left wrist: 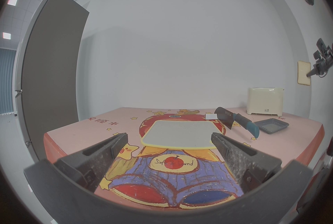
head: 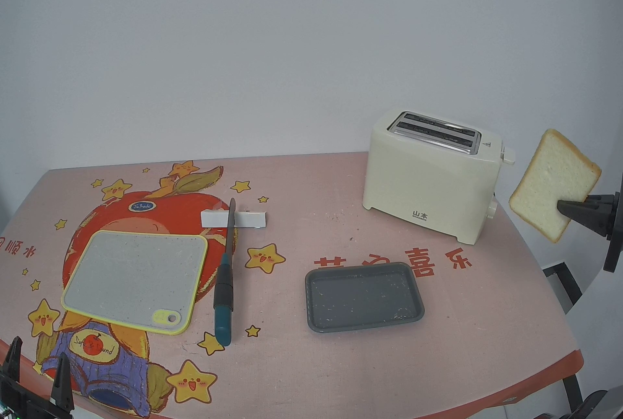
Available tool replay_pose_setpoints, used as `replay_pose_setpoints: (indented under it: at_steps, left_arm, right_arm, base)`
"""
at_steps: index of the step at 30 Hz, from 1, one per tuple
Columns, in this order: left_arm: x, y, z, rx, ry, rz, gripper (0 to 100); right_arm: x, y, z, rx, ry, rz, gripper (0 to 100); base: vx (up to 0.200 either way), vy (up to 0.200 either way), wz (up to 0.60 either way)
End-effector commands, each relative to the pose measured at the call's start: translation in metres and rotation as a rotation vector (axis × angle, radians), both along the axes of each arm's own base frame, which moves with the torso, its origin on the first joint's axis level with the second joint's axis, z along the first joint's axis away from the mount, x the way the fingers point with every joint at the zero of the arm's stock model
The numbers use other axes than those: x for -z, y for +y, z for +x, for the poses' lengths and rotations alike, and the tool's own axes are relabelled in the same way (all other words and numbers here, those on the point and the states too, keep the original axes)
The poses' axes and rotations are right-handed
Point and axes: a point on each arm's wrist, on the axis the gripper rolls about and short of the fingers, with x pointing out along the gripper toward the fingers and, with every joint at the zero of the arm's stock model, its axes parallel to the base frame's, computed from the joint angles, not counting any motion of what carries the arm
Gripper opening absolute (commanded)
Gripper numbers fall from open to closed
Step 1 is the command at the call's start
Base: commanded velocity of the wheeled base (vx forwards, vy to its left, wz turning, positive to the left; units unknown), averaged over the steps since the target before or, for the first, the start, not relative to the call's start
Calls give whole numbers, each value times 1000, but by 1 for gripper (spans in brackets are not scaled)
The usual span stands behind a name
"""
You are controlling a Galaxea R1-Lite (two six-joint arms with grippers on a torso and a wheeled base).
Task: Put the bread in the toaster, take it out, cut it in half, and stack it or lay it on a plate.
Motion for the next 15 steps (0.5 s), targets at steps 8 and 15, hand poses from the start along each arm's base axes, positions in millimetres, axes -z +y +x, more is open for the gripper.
replay_pose_setpoints:
  at_steps: [8, 15]
  left_arm:
    - [5, 0, 1, 0, 11, 0, 100]
    - [5, 0, 1, 0, 10, 0, 100]
  right_arm:
    - [-10, 6, 33, -39, 20, 7, 0]
    - [-18, 8, 56, -35, -9, -13, 0]
  base:
    - [0, 0, 0]
    - [0, 0, 0]
